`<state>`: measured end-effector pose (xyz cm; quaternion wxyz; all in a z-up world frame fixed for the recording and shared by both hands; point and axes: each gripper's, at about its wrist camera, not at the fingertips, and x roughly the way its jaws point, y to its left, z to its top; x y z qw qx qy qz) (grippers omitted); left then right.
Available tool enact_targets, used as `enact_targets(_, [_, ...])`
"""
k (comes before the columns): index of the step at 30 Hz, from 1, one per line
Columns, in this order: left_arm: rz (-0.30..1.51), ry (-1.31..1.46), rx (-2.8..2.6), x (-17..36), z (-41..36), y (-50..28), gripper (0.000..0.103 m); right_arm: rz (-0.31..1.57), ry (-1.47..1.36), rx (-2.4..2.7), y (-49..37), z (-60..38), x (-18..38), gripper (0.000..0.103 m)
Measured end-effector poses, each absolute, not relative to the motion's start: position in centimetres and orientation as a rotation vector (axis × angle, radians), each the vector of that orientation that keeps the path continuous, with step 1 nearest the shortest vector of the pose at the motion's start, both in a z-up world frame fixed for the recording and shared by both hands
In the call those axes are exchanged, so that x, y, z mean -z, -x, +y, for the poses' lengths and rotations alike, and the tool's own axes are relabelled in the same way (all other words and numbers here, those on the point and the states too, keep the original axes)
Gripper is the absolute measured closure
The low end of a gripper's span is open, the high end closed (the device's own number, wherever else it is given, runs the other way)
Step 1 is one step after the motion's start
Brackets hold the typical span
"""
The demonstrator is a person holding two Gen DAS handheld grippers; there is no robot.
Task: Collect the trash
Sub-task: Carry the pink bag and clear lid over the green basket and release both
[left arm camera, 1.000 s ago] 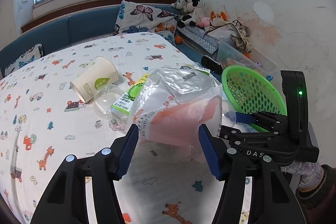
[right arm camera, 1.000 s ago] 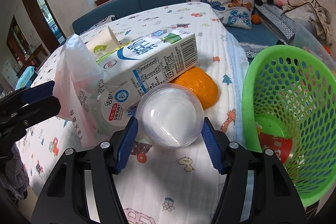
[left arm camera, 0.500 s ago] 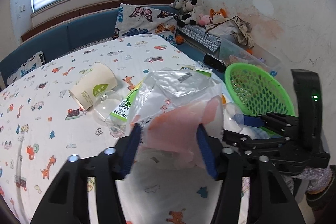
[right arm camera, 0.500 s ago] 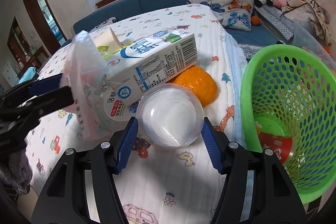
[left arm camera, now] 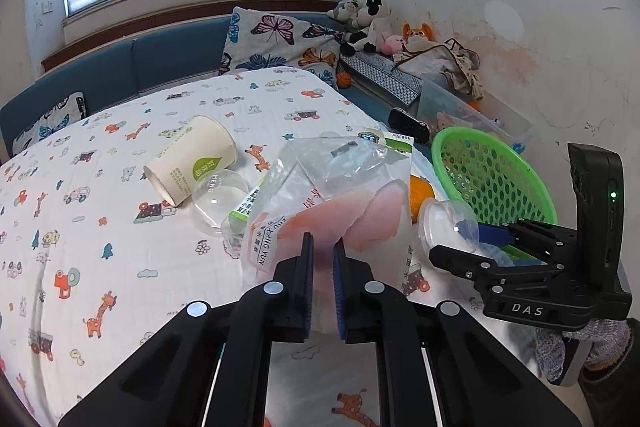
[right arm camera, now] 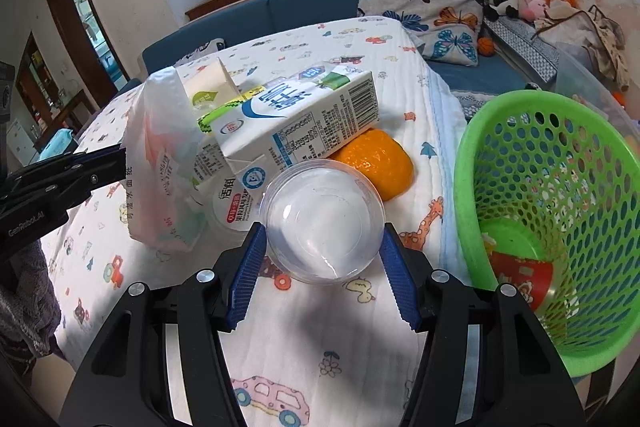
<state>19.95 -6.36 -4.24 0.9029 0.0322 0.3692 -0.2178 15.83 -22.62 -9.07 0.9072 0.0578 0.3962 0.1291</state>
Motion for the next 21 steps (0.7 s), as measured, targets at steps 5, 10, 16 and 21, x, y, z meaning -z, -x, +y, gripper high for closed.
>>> enact_targets(5, [0.736,-0.047,0.454,3.2,-5.8,-19.0,0.1,0.791,-0.122,-0.266,-15.0,-22.8,8.1,0.045])
enact_targets(10, [0.699,-0.031,0.469,1.5,-5.3,-17.9,0.101,0.765,-0.129,-0.258,-14.1,-23.4,7.0,0.045])
enact_targets(16, [0.662,-0.028,0.505,-0.3,-6.0,-17.1,0.101,0.742,-0.136,-0.226,-13.1,-24.9,6.2,0.045])
enact_targets(21, [0.643,-0.037,0.543,-1.5,-7.6,-16.9,0.102,0.733,-0.148,-0.18,-12.4,-26.9,5.9,0.045])
